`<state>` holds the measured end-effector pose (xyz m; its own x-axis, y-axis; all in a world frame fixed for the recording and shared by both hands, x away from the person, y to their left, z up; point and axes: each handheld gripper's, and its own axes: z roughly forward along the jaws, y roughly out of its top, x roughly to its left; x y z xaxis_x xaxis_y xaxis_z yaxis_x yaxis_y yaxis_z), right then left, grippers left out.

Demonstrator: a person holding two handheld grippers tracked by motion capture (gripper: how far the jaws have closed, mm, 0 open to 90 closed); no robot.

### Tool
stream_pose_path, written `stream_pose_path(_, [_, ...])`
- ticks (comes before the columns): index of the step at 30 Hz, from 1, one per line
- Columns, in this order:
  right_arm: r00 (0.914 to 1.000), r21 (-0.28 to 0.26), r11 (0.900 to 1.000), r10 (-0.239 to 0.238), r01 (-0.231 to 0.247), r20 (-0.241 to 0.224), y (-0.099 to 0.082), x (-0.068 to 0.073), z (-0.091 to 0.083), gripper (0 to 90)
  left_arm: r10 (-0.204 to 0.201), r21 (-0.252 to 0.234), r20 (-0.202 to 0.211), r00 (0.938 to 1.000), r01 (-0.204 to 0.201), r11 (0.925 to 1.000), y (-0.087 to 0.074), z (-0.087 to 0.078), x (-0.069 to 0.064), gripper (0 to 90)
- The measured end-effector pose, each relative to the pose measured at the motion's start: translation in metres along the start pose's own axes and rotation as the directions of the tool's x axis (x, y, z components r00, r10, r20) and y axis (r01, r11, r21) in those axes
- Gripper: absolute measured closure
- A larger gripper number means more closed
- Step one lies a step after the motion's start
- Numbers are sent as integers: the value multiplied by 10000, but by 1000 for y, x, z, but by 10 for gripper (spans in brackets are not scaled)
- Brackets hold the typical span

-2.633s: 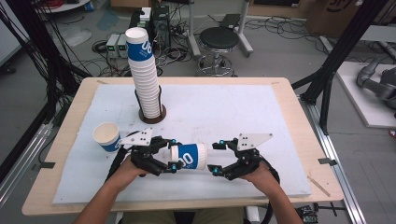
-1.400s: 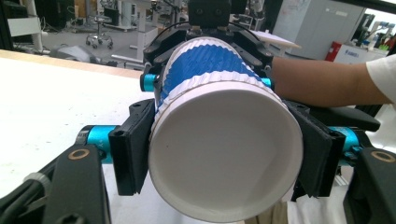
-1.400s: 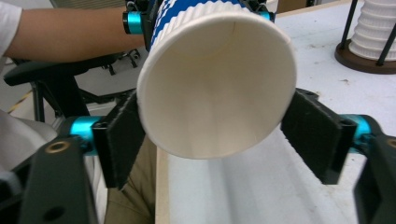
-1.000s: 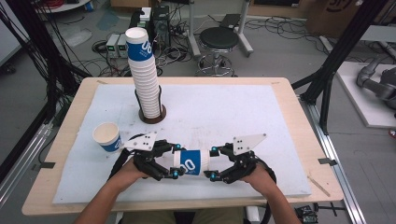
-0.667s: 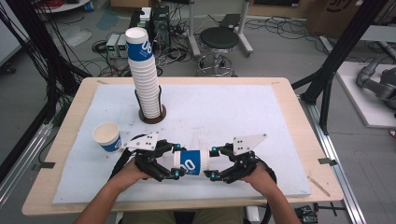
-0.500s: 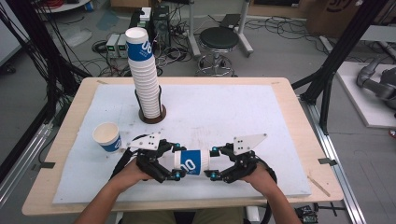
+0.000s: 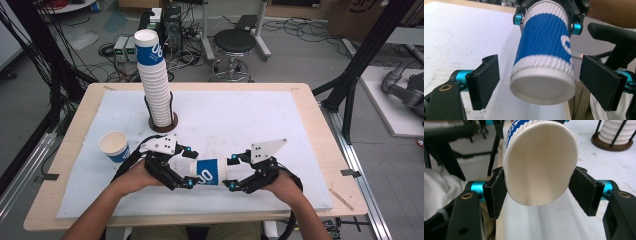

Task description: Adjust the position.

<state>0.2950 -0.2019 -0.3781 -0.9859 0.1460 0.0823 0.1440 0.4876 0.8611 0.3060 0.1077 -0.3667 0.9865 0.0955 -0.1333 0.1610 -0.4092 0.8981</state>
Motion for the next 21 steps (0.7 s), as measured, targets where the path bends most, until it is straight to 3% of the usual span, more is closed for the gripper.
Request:
stream_pose_path(3, [9996, 635, 9976, -290, 286, 62, 7, 0, 0, 328, 132, 514, 7, 9999, -132, 9986, 6, 3, 1, 166])
stream_pose_path(11, [9971, 1684, 9832, -747, 708, 173, 26, -1, 0, 325, 325, 1524, 165, 9993, -346, 9877, 15, 15, 0, 168])
stream_pose_path(16, [9944, 2299, 9681, -1051, 1000, 100, 35, 1, 4, 323, 411, 2000, 295, 9987, -461, 9787, 19, 23, -2, 181])
stream_pose_path(19, [9913, 2859, 9501, -1318, 1251, 41, 41, 2, 7, 322, 528, 2392, 342, 9980, -595, 9691, 21, 27, -2, 195])
stream_pose_path(21, [9900, 3024, 9435, -1410, 1353, -33, 44, 3, 9, 322, 514, 2494, 378, 9980, -593, 9666, 21, 30, -2, 205])
